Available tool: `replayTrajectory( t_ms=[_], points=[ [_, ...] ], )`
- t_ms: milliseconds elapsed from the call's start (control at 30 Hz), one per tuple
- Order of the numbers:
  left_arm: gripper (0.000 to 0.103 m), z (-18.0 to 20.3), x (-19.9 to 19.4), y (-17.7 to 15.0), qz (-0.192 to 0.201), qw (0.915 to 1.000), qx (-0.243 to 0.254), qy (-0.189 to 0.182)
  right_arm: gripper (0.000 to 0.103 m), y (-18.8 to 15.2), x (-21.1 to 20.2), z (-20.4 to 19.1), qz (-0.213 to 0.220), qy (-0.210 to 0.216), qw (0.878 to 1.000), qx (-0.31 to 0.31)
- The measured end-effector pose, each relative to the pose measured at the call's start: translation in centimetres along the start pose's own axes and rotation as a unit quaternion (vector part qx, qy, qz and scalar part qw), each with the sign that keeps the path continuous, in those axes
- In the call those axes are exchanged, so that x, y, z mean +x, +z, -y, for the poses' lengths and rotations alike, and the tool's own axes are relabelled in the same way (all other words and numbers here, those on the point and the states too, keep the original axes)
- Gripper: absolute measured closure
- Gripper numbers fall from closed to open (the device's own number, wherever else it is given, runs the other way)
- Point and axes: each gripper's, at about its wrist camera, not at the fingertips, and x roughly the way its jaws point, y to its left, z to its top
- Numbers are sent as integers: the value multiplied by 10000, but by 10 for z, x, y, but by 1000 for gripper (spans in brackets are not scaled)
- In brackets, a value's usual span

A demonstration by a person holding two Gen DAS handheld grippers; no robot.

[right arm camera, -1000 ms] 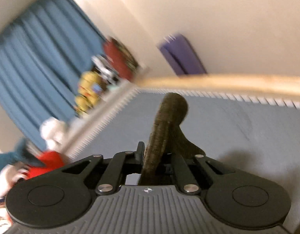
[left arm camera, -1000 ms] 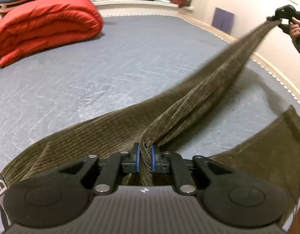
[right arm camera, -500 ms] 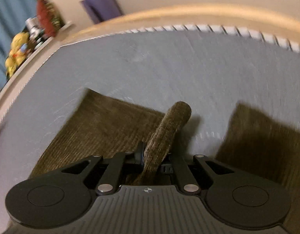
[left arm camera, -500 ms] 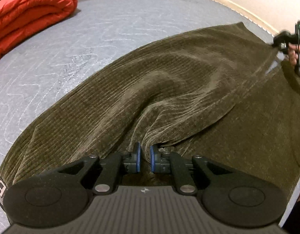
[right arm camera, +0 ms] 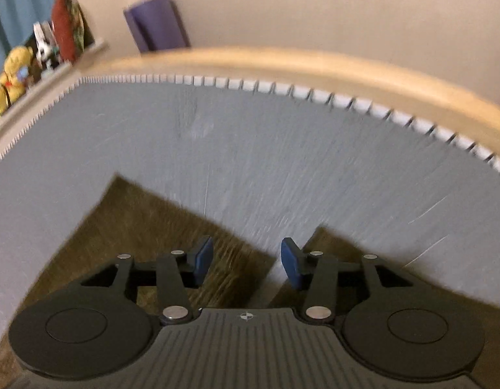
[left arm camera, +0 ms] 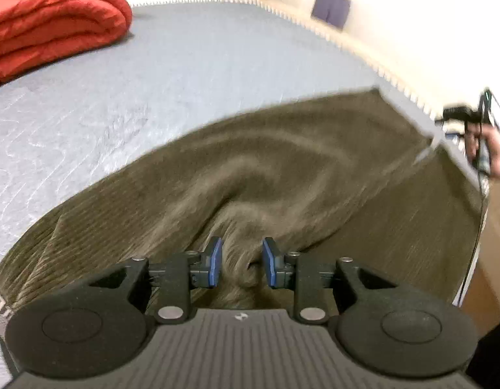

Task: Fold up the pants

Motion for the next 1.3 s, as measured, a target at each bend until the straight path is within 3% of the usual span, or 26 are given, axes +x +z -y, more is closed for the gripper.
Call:
replayTrajectory(
  t_ms=[100,167,233,333,467,733,833,1067,1300],
  points=[
    [82,3,20,-6,-41,10000,-18,-61,54,9,-42,-3,365,294,9989,-64],
    [81,5,49,-18,-569,9975,98,410,54,12,-75,-13,606,637,9959,-216],
    [81,3,51,-20,-521,9975,-180,444,54,11,-112,-24,794,995,9911,-390],
    [81,12,22,-8,-117,9985,-297,446,52,7,-177,-48,1112,1568,9780,-814],
    [74,29,-19,-5,470,9977,-326,375,45,-10,-267,-70,1459,2251,9546,-1298],
    [71,46,-75,-16,1076,9921,-361,535,42,-70,-391,-87,1493,3187,9196,-1744],
    [71,45,-88,-19,1211,9899,-503,546,41,-100,-418,-93,1365,3327,9102,-2057],
    [71,42,-108,-24,1326,9859,-757,685,41,-150,-440,-100,855,3512,9036,-2299],
    [71,29,-109,-25,1292,9843,-752,942,41,-185,-427,-128,889,3813,8753,-2839]
  ],
)
